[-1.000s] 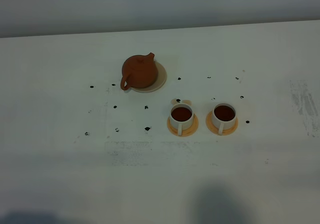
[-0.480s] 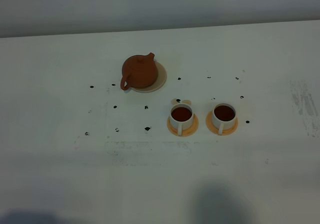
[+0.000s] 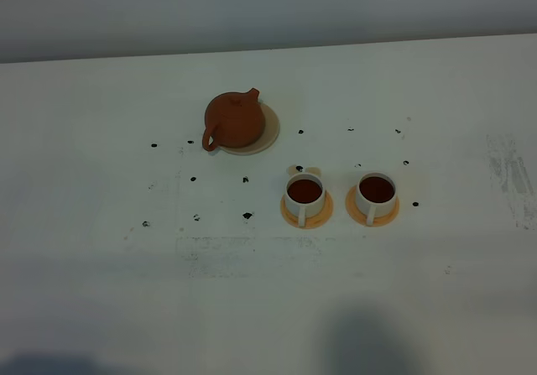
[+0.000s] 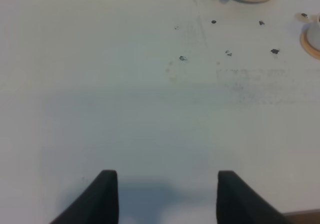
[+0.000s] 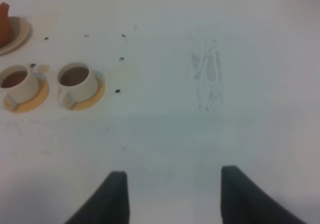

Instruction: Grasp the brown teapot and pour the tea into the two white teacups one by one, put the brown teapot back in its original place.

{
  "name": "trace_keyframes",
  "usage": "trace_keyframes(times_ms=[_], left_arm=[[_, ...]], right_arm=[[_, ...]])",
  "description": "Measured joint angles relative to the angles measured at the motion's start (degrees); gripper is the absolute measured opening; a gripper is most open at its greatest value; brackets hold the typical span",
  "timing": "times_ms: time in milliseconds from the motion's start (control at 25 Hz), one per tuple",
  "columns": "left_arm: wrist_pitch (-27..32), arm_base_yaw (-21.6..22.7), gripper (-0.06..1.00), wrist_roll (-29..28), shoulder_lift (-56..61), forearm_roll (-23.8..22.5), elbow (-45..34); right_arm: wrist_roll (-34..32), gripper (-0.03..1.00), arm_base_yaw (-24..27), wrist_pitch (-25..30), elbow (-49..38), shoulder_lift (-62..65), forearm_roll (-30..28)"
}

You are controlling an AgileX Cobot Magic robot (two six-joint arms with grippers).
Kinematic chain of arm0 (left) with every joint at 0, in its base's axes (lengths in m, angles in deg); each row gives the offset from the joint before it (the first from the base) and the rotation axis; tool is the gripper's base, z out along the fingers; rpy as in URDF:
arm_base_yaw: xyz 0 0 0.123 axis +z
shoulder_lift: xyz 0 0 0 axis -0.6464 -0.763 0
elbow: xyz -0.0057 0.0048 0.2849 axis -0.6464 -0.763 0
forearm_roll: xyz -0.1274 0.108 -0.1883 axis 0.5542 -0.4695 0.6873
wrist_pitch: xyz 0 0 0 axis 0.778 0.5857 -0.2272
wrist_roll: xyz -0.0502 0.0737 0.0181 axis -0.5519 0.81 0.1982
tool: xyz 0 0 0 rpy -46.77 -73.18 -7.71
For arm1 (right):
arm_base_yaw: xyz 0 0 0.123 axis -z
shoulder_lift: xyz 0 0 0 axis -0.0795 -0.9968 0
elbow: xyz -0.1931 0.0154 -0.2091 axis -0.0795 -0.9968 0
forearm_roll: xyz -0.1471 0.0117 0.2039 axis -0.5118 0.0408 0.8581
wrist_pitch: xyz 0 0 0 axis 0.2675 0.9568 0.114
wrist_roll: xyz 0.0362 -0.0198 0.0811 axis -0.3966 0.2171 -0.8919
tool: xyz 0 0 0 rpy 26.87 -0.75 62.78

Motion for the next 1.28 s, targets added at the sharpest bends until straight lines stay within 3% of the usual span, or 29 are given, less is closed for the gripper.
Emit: trace_keyframes(times_ms=[1280], left_arm=[[0.0,0.0,0.43,0.0,0.0,0.0,0.0]], right_arm=[[2.97,0.42,-1.43,0.0,0.0,0.0,0.88]])
